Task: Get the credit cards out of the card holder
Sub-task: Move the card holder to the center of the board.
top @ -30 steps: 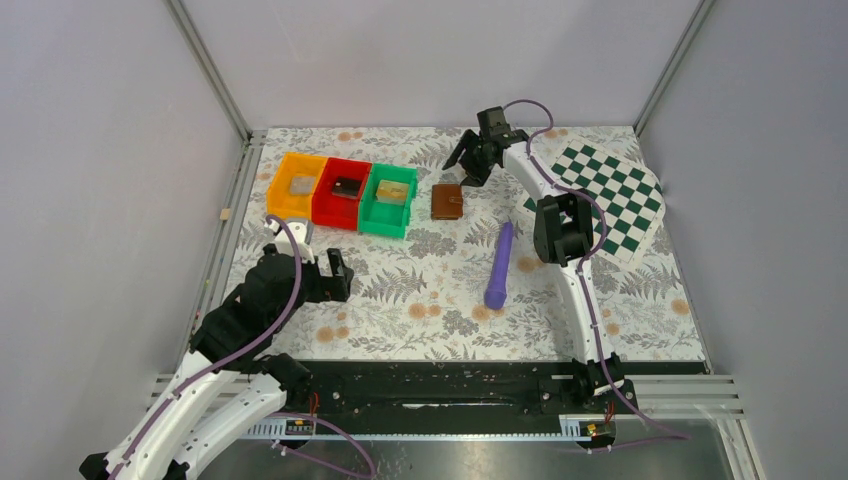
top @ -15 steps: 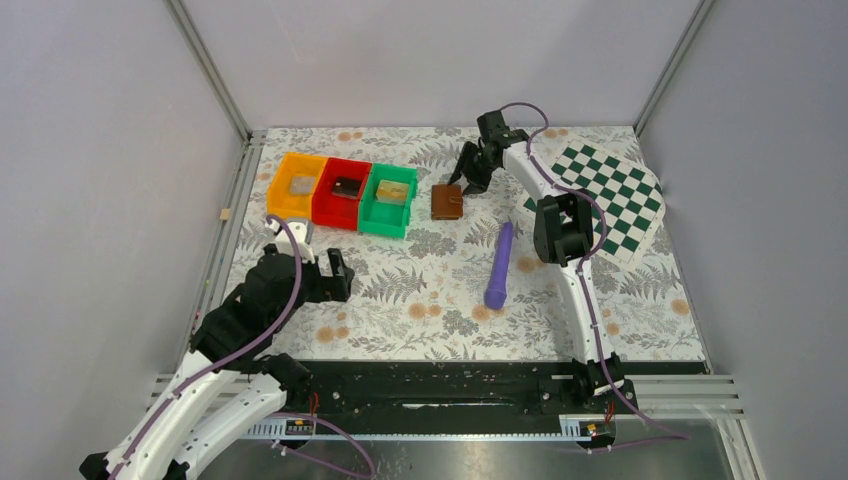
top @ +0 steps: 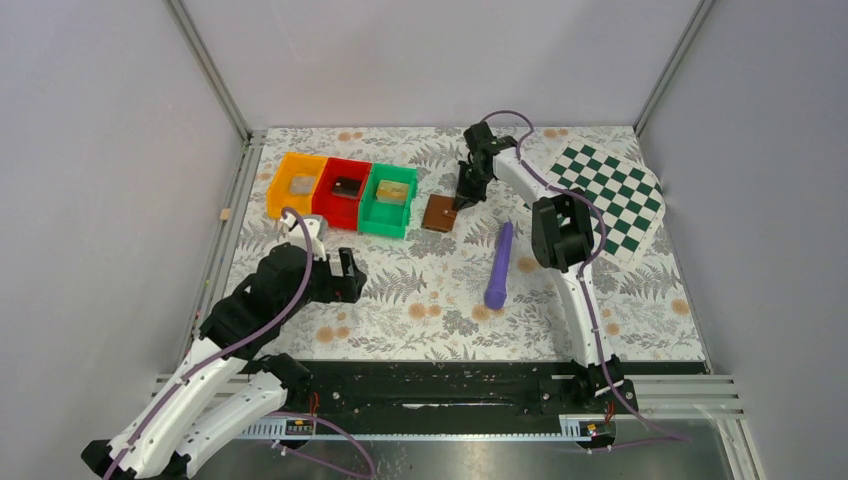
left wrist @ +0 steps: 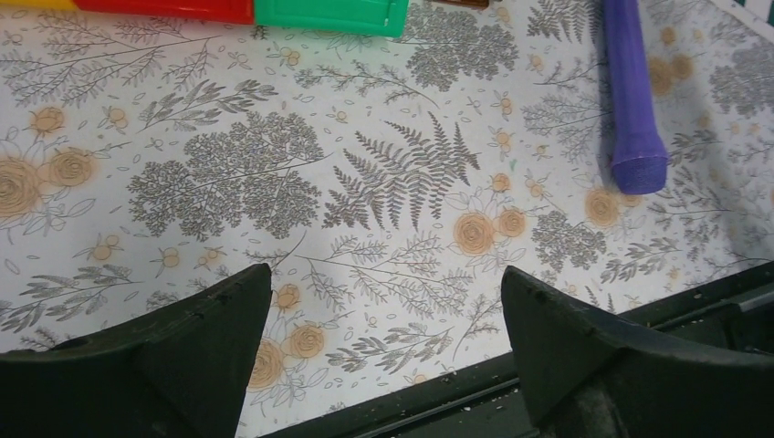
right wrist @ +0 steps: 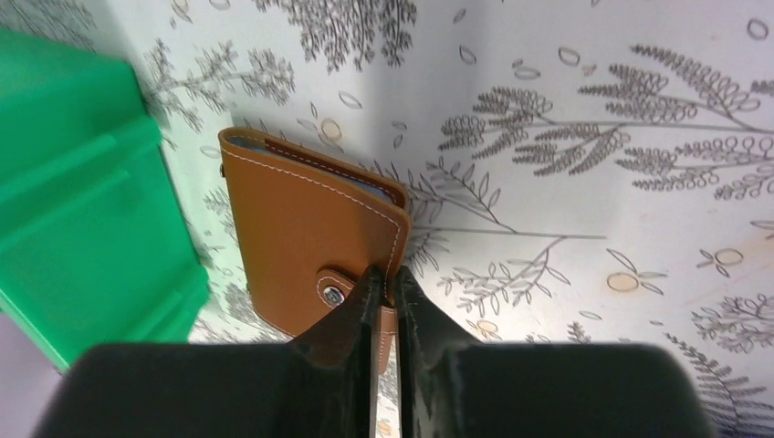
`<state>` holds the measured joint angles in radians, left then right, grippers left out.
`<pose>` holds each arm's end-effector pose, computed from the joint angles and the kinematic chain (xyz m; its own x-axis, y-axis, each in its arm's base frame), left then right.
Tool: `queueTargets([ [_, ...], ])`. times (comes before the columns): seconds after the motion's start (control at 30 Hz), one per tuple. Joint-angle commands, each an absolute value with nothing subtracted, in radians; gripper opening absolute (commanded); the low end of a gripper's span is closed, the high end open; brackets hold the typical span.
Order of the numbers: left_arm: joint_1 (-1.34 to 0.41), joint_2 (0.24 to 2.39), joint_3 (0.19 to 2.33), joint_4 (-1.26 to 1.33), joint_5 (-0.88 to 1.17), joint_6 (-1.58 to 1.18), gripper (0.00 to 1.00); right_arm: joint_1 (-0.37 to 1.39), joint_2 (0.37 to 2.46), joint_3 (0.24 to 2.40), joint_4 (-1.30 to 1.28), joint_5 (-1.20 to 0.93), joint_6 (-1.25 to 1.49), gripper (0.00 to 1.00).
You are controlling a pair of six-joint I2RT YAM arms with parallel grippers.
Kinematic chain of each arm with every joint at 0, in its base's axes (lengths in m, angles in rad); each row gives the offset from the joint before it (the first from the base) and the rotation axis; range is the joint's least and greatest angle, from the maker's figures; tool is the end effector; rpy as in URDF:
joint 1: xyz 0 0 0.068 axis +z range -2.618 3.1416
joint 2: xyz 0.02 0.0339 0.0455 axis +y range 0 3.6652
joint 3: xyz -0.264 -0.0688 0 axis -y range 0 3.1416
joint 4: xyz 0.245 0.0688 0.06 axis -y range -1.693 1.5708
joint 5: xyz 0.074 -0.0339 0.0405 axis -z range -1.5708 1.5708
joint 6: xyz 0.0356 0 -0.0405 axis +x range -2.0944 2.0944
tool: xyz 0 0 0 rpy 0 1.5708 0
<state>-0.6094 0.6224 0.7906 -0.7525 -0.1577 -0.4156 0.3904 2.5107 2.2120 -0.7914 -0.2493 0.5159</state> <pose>0.1082 -0.0687 0.3074 -0.5987 -0.0684 -0.7981 0.2363 0.9369 -0.2575 0.4915 0.2118 0.1583 -0.9472 0.1272 -0.2943 -0.0081 0.9082 0.4184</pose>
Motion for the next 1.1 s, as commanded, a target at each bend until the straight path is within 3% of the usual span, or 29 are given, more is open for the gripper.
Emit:
queueTargets([
  [0.0,-0.606,0.606,0.81,-0.692,-0.124,-0.451,0.95,0.41,2.442,2.127,-0.857,-0.191,0.425,0.07],
  [0.2,-0.606,0.594,0.805,-0.702,-0.121,-0.465,0.94,0.453,2.323,1.958,-0.85,-0.175,0.323,0.0],
  [0.67,-0.607,0.577,0.726,-0.684,-0.013,-0.58,0.92,0.618,1.854,1.228,-0.364,-0.278,0.438,0.0],
  [1.0,-0.613,0.631,0.56,-0.51,0.131,-0.684,0.89,0.758,1.716,1.035,-0.21,-0.267,0.535,0.0],
  [1.07,-0.615,0.647,0.538,-0.487,0.138,-0.696,0.87,0.767,1.691,1.011,-0.191,-0.274,0.538,0.06],
])
